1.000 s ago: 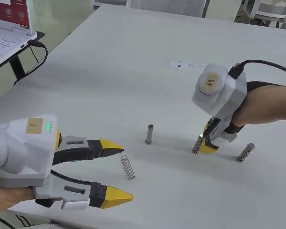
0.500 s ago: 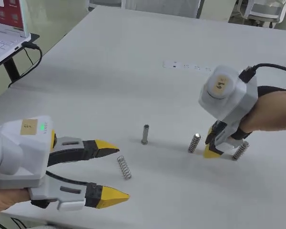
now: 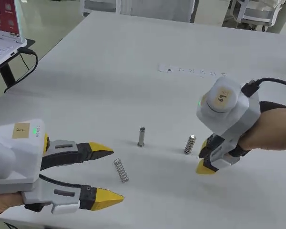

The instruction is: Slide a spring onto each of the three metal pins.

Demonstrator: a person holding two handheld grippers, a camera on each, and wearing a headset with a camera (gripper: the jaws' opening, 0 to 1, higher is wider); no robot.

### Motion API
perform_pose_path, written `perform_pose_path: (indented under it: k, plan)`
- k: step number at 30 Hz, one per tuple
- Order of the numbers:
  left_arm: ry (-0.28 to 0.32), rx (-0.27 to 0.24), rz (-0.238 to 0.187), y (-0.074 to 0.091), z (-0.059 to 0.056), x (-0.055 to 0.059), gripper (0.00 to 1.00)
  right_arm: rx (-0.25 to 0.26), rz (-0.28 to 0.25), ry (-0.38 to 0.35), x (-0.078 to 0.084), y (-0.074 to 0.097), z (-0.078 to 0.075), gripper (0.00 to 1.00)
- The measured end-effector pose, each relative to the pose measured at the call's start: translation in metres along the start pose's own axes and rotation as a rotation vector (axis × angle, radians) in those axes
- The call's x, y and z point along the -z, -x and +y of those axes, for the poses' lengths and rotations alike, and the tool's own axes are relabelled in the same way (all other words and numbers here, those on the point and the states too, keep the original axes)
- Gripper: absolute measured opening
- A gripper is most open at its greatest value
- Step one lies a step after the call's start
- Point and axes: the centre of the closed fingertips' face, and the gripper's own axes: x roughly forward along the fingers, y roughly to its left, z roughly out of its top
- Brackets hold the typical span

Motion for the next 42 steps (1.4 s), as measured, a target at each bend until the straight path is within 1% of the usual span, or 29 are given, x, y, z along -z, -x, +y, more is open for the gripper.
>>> perform_pose_path:
  k: [4, 11, 13, 18, 25, 29, 30, 37, 41, 42]
  plan:
    - [-0.001, 0.001, -0.001, 0.000, -0.001, 0.000, 0.50, -0.005, -0.012, 0.003, -0.006, -0.001, 0.007, 0.20]
    - [-0.001, -0.004, -0.002, 0.004, -0.002, 0.000, 0.50, -0.014, -0.054, 0.009, -0.025, -0.005, 0.020, 0.20]
    - [-0.002, -0.008, -0.001, 0.005, -0.001, 0.000, 0.50, -0.024, -0.069, 0.019, -0.033, -0.008, 0.026, 0.20]
    - [-0.002, -0.013, -0.002, 0.007, -0.002, 0.000, 0.50, -0.032, -0.101, 0.020, -0.049, -0.010, 0.033, 0.21]
    - [0.000, -0.022, -0.005, 0.011, -0.002, 0.001, 0.49, -0.047, -0.137, 0.027, -0.076, -0.020, 0.047, 0.21]
    - [0.002, -0.027, -0.005, 0.013, -0.002, 0.002, 0.49, -0.038, -0.155, 0.024, -0.090, -0.026, 0.047, 0.21]
    - [0.002, -0.028, -0.006, 0.014, -0.001, 0.002, 0.49, -0.038, -0.156, 0.023, -0.091, -0.026, 0.047, 0.21]
    - [0.006, -0.036, -0.006, 0.017, -0.001, 0.004, 0.49, -0.054, -0.187, 0.005, -0.113, -0.037, 0.057, 0.22]
    - [0.010, -0.041, -0.008, 0.018, 0.000, 0.004, 0.49, -0.049, -0.197, -0.013, -0.121, -0.045, 0.061, 0.22]
    - [0.011, -0.042, -0.009, 0.018, 0.000, 0.004, 0.49, -0.041, -0.197, -0.019, -0.123, -0.048, 0.061, 0.21]
